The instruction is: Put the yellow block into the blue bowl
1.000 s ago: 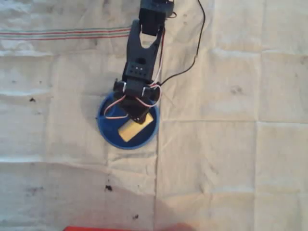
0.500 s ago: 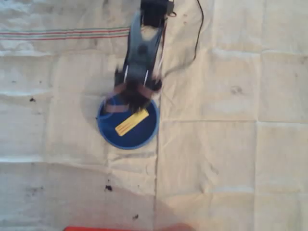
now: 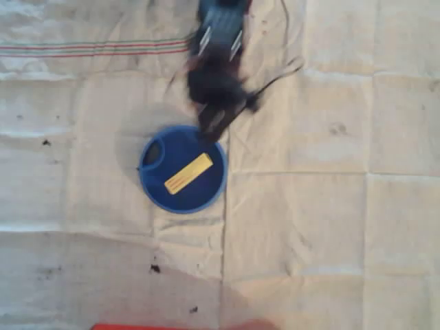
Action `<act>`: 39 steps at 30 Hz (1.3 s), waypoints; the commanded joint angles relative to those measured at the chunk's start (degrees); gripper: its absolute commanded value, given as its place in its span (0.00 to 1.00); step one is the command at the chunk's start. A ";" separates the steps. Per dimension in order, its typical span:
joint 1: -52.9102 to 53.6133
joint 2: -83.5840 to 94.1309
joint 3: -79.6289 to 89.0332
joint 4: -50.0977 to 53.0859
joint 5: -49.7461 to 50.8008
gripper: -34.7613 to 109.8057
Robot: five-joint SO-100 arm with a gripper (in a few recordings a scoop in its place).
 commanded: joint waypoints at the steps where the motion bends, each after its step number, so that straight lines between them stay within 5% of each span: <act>1: -5.54 16.44 12.57 -0.44 4.75 0.24; 10: -12.66 42.98 48.08 -10.63 13.80 0.24; 24: -12.92 72.33 95.01 -30.50 14.33 0.24; 39: -14.33 95.19 124.80 -39.20 14.33 0.24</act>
